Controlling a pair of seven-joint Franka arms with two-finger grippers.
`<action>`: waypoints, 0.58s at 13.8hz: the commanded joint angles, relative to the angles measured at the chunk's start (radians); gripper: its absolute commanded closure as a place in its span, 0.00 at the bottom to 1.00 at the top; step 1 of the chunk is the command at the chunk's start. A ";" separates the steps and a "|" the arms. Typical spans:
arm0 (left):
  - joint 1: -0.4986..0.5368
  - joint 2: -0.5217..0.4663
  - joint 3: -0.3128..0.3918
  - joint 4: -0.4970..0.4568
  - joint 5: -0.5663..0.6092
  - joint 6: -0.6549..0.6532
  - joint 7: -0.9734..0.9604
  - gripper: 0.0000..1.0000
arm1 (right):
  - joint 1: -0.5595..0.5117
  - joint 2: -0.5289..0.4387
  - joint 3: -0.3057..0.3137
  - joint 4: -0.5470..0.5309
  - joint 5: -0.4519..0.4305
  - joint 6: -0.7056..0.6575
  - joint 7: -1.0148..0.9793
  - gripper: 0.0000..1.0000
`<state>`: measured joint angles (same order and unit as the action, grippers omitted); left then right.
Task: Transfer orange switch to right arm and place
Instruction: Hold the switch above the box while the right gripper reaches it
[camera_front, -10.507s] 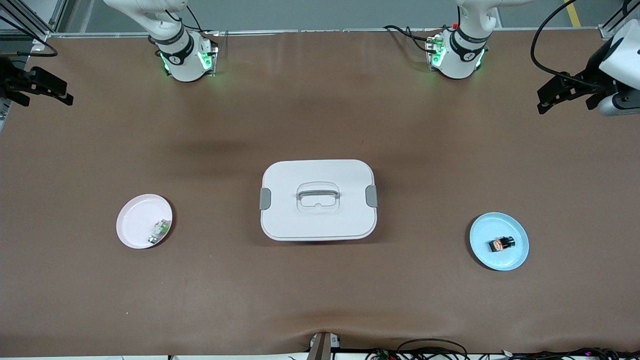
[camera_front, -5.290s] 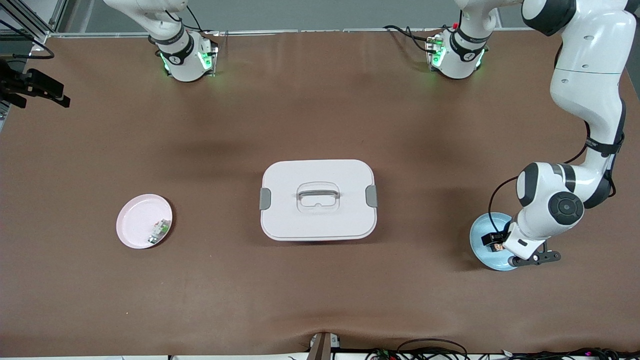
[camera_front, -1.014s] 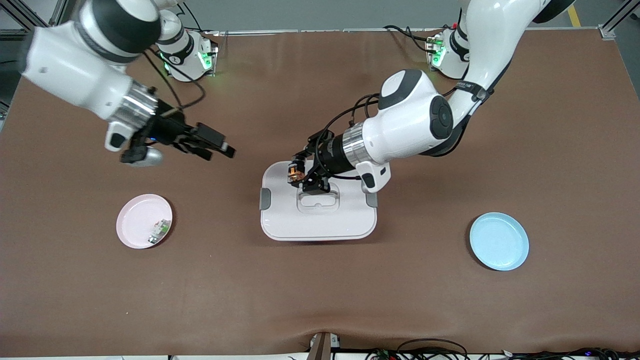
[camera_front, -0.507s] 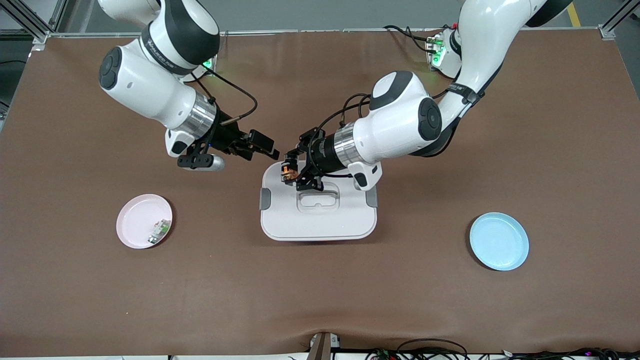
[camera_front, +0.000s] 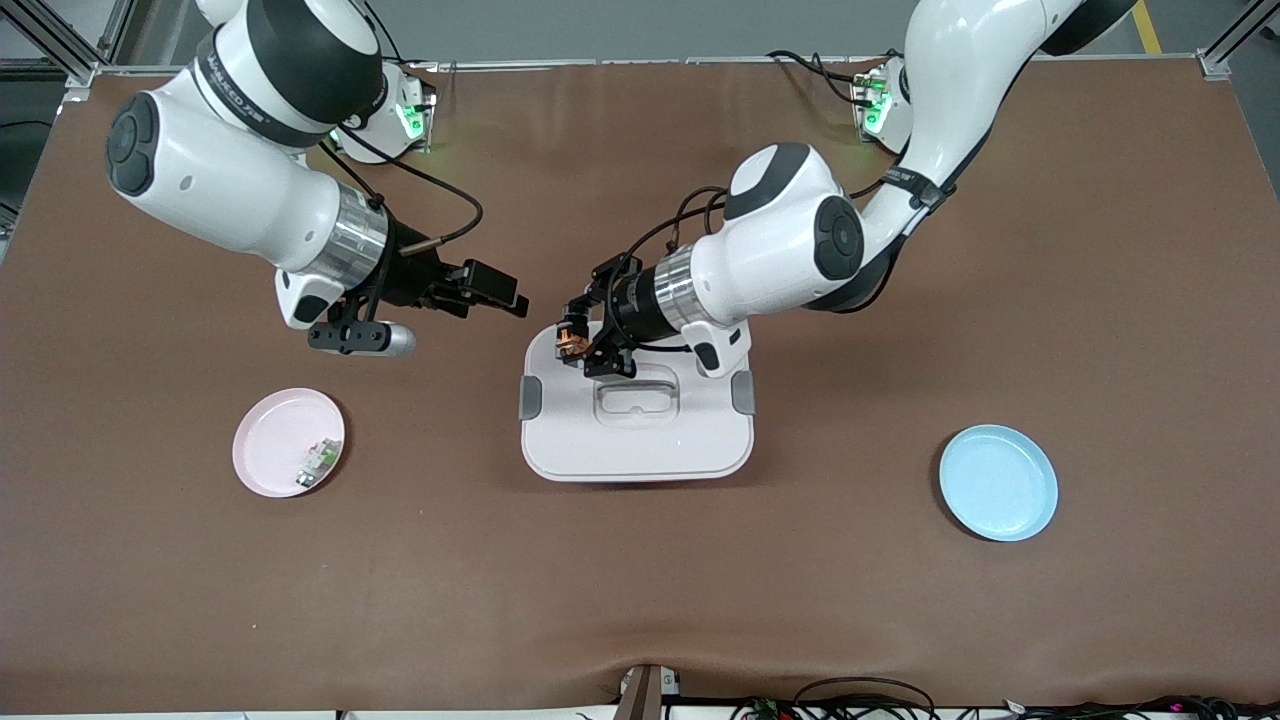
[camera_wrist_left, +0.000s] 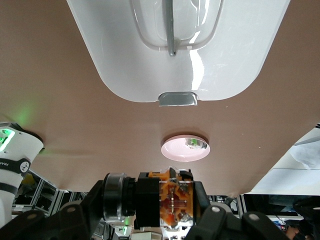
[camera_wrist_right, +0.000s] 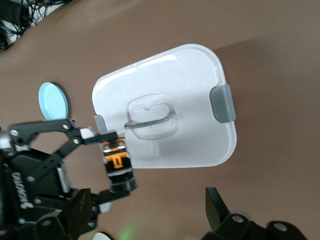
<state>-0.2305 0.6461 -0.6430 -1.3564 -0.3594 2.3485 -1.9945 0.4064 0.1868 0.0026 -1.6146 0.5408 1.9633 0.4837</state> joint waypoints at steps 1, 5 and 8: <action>-0.071 0.007 0.055 0.030 0.033 0.003 -0.004 1.00 | 0.000 0.074 0.008 0.093 0.011 0.011 0.078 0.00; -0.082 0.004 0.068 0.031 0.030 0.003 -0.010 1.00 | 0.003 0.118 0.007 0.121 -0.001 0.028 0.075 0.00; -0.082 0.004 0.068 0.045 0.028 0.005 -0.012 1.00 | -0.006 0.118 0.007 0.104 -0.002 0.020 0.033 0.00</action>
<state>-0.3008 0.6462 -0.5843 -1.3409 -0.3447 2.3517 -1.9945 0.4106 0.2966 0.0045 -1.5286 0.5427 1.9956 0.5358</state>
